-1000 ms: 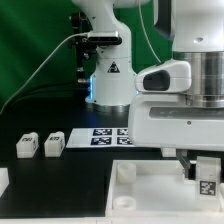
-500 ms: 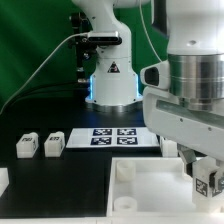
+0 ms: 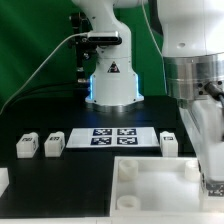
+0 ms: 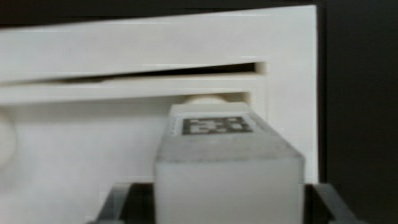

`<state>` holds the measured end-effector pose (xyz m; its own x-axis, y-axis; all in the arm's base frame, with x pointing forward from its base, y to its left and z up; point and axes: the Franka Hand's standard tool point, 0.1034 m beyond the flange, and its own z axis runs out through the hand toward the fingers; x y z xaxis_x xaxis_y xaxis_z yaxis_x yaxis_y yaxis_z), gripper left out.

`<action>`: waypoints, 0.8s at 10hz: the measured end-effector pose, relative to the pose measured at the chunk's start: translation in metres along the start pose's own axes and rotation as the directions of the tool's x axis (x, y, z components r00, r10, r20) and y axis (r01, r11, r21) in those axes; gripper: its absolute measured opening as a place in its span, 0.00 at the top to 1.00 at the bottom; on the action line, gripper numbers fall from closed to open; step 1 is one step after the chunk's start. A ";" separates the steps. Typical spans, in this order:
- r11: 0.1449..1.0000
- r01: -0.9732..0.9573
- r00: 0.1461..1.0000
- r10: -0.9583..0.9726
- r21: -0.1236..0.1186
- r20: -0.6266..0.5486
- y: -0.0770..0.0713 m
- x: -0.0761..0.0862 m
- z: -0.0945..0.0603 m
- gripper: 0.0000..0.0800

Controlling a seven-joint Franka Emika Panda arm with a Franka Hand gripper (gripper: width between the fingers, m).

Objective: Assemble one leg

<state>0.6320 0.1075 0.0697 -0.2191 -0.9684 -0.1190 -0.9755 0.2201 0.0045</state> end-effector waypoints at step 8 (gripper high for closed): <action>0.983 -0.182 0.983 0.182 -0.002 -0.015 0.001 0.007 0.000 0.37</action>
Offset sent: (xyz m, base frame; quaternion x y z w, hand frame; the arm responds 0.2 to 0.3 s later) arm -0.0048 -0.0060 -0.0005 -0.0146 0.0125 0.2345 0.9719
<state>0.6295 0.1008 0.0692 -0.3933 -0.9138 -0.1015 -0.9193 0.3926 0.0278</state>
